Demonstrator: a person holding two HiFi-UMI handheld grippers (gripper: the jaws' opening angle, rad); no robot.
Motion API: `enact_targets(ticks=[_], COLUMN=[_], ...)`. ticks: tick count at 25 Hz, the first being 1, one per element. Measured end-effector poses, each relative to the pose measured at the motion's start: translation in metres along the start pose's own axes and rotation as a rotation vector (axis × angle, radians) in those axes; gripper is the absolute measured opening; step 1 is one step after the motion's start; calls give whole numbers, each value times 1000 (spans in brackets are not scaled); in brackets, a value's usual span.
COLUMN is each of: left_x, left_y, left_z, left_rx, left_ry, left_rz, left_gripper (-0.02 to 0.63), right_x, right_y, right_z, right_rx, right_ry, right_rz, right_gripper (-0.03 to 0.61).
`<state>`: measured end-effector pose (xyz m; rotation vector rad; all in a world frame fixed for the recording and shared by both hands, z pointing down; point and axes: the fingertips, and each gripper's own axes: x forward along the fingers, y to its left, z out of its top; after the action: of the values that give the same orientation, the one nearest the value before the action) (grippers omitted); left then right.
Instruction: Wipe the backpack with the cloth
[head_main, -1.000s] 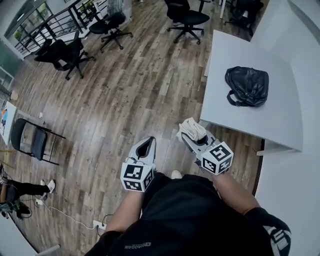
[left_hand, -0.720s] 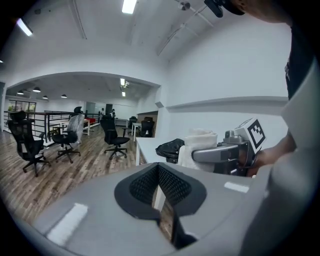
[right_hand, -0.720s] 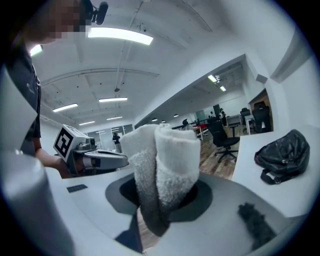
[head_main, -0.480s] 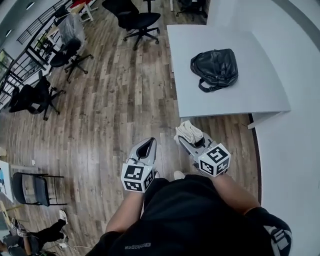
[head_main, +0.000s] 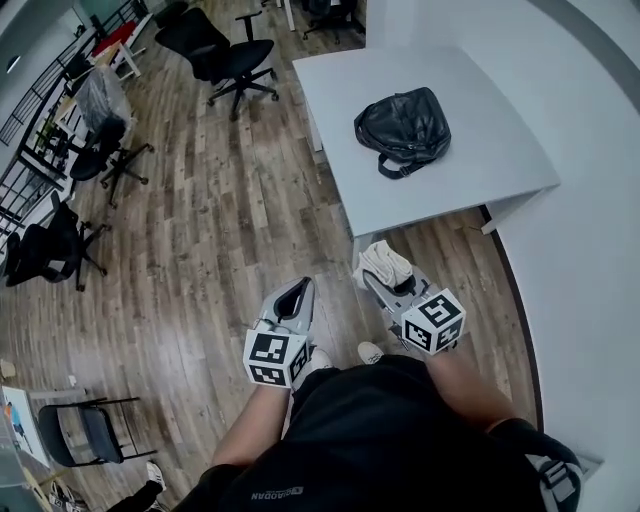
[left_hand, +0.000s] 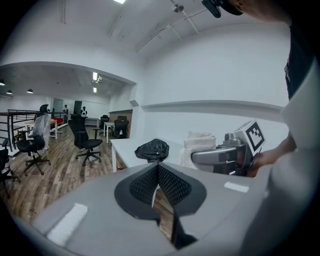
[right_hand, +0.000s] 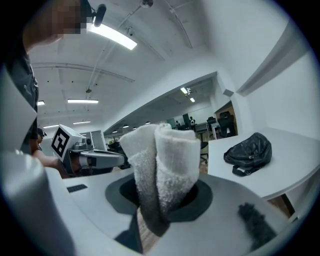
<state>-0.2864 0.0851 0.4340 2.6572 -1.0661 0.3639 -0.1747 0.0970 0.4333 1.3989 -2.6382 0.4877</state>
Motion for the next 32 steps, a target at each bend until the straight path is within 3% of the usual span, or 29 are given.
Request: enact_targets(ticks=[10, 16, 23, 32], left_x=[17, 24, 40, 90], left_y=[-15, -34, -58, -124], left_z=[-9, -12, -6, 8], left_rx=[34, 53, 60, 71], left_ry=[16, 27, 22, 5], left_rz=[-174, -245, -253, -252], left_gripper=[6, 6, 6, 6], right_x=[-35, -61, -83, -128], right_y=[-11, -18, -35, -90], right_z=[-15, -23, -15, -10], right_rx=[37, 59, 45, 9], right_ry=[-24, -30, -41, -46], right_rz=[-203, -282, -286, -267], right_gripper=[109, 109, 109, 109])
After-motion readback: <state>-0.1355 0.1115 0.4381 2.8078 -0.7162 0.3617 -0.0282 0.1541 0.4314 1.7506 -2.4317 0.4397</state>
